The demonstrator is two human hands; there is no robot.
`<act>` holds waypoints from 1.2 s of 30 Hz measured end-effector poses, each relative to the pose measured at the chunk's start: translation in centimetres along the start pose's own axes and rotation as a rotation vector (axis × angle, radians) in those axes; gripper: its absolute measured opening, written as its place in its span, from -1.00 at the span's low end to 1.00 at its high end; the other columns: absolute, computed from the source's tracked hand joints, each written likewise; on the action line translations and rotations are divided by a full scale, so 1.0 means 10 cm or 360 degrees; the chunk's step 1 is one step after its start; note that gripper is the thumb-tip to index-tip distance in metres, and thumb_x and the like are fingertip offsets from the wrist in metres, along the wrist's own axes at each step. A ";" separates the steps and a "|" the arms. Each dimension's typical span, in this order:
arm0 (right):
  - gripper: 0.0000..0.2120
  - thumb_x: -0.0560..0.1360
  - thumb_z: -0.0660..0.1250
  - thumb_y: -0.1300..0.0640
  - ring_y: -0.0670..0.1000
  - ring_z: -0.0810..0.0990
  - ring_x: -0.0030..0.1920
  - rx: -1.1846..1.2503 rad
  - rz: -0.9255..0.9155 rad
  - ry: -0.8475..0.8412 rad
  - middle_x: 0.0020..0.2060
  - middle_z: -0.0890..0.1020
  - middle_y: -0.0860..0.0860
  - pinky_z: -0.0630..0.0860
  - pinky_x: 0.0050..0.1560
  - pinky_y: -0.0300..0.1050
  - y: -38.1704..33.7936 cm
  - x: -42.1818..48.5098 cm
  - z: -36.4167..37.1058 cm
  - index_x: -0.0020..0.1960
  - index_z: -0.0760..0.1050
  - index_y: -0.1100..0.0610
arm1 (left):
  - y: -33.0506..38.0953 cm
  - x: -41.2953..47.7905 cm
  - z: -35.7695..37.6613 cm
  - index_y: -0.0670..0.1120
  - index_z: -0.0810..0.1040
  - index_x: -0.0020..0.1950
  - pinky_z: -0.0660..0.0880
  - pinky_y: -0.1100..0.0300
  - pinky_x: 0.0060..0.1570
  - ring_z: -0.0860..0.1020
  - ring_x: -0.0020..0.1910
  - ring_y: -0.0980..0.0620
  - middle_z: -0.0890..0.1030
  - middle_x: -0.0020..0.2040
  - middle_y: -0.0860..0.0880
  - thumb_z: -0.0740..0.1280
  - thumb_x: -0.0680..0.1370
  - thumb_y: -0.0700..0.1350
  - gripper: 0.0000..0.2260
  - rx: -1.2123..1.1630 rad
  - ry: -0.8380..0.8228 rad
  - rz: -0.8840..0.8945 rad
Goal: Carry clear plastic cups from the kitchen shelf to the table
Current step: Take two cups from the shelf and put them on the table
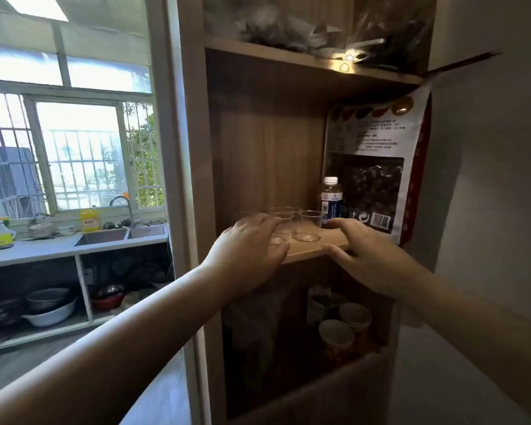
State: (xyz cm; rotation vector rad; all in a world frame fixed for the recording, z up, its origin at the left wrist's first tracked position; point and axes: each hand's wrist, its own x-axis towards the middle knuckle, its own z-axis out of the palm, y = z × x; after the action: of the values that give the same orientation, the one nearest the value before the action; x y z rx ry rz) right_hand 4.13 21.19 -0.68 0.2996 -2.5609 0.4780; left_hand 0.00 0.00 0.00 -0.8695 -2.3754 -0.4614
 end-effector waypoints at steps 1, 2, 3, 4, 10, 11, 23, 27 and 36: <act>-0.48 0.52 0.20 -0.12 -0.06 0.40 0.24 -0.0010 -0.0007 -0.0007 0.35 0.39 -0.01 0.38 0.15 -0.13 0.05 0.09 0.02 0.41 0.20 0.01 | -0.03 0.08 0.06 -0.01 0.32 0.39 0.30 0.09 0.27 0.34 0.34 0.02 0.41 0.37 0.00 0.19 0.53 0.11 -0.54 -0.0010 -0.0032 -0.0019; -0.48 0.52 0.19 -0.13 -0.04 0.40 0.25 -0.0024 -0.0023 -0.0003 0.36 0.39 -0.01 0.38 0.17 -0.11 0.12 0.17 0.03 0.42 0.20 0.01 | -0.06 0.15 0.11 -0.02 0.31 0.40 0.30 0.09 0.27 0.33 0.34 0.03 0.40 0.38 0.00 0.19 0.53 0.11 -0.54 -0.0010 -0.0045 -0.0025; -0.47 0.52 0.19 -0.14 -0.03 0.39 0.27 -0.0051 -0.0031 -0.0012 0.36 0.38 0.00 0.38 0.18 -0.10 0.20 0.27 0.05 0.42 0.20 0.02 | -0.11 0.23 0.18 -0.02 0.30 0.40 0.30 0.09 0.27 0.32 0.34 0.03 0.39 0.38 0.00 0.19 0.54 0.11 -0.54 0.0011 -0.0062 -0.0031; -0.46 0.51 0.19 -0.14 -0.02 0.37 0.29 -0.0066 -0.0032 -0.0040 0.37 0.37 0.01 0.36 0.19 -0.11 0.25 0.36 0.07 0.43 0.19 0.03 | -0.15 0.30 0.23 -0.02 0.30 0.40 0.29 0.09 0.26 0.32 0.34 0.02 0.38 0.39 0.00 0.19 0.54 0.11 -0.54 0.0032 -0.0101 -0.0044; -0.46 0.51 0.21 -0.11 -0.02 0.35 0.32 -0.0031 -0.0182 -0.0016 0.37 0.38 0.04 0.27 0.16 -0.21 0.70 0.96 0.23 0.41 0.21 0.07 | -0.32 0.69 0.54 -0.04 0.32 0.39 0.31 0.05 0.24 0.33 0.33 -0.02 0.39 0.37 -0.04 0.19 0.53 0.11 -0.53 0.0165 -0.0061 -0.0099; -0.46 0.51 0.22 -0.11 -0.02 0.36 0.31 -0.0024 -0.0214 -0.0015 0.36 0.39 0.04 0.27 0.15 -0.22 0.77 1.07 0.26 0.41 0.22 0.07 | -0.33 0.76 0.59 -0.02 0.32 0.38 0.30 0.06 0.23 0.34 0.32 0.00 0.40 0.36 -0.03 0.18 0.53 0.11 -0.54 0.0180 -0.0043 -0.0114; -0.67 0.50 0.27 0.02 -0.04 0.46 0.11 0.0016 -0.0554 -0.0085 0.14 0.53 -0.01 0.39 0.01 -0.20 1.44 1.71 0.64 0.25 0.40 0.03 | -0.39 1.33 1.23 0.01 0.37 0.33 0.35 0.12 0.11 0.38 0.25 0.03 0.48 0.27 0.02 0.21 0.51 0.08 -0.59 0.0389 -0.0091 -0.0324; -0.66 0.50 0.27 0.04 -0.07 0.43 0.14 0.0057 -0.0638 -0.0088 0.14 0.52 -0.05 0.40 0.07 -0.18 1.55 1.72 0.72 0.26 0.38 -0.03 | -0.40 1.37 1.31 -0.03 0.43 0.28 0.41 0.10 0.10 0.40 0.21 0.02 0.53 0.19 0.00 0.22 0.51 0.04 -0.64 0.0409 -0.0036 -0.0374; -0.74 0.50 0.27 0.12 -0.16 0.37 -0.01 0.0151 -0.0738 0.0006 0.02 0.51 -0.11 0.39 -0.05 -0.24 1.64 1.72 0.83 0.18 0.44 -0.01 | -0.32 1.35 1.41 -0.06 0.56 0.10 0.42 0.18 -0.06 0.44 0.03 0.05 0.60 0.01 0.00 0.25 0.51 -0.10 -0.80 0.0383 0.0110 -0.0382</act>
State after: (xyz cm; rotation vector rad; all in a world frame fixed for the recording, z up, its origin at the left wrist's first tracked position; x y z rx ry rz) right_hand -18.97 30.86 -2.92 0.8976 -2.3605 0.4188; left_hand -16.16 11.03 -3.17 -0.4563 -2.4191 -0.2832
